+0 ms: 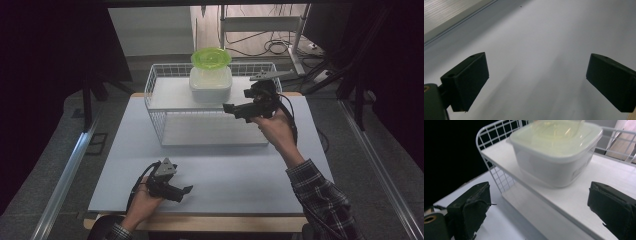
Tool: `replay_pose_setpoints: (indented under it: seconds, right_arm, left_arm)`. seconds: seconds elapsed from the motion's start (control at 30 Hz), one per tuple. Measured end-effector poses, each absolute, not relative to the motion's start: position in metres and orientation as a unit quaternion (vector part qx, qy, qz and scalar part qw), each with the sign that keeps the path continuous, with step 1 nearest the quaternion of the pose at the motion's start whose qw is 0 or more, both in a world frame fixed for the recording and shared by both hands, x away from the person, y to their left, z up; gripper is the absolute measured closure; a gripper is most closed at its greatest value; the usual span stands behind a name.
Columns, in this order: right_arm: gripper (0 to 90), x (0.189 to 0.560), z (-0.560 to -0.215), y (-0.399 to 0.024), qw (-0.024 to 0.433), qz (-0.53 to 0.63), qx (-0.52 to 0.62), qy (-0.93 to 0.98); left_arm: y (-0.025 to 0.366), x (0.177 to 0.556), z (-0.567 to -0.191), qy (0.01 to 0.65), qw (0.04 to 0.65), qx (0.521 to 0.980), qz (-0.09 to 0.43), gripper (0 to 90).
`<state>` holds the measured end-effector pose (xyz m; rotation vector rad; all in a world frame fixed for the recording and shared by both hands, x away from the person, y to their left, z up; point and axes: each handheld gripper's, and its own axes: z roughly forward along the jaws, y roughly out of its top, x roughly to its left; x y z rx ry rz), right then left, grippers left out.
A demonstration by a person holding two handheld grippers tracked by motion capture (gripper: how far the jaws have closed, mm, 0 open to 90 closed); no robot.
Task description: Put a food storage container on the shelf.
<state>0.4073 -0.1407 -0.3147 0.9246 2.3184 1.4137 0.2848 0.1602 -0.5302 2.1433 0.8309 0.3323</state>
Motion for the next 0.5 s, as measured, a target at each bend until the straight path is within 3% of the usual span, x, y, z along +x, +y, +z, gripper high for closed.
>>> replay_pose_setpoints:
  seconds: [0.5]
  right_arm:
    - [3.0, 0.385, -0.348, -0.143, 0.146, 0.464, 0.292, 0.824]
  left_arm:
    - [0.16, 0.285, -0.53, 0.332, 0.394, 0.847, 0.129, 3.9]
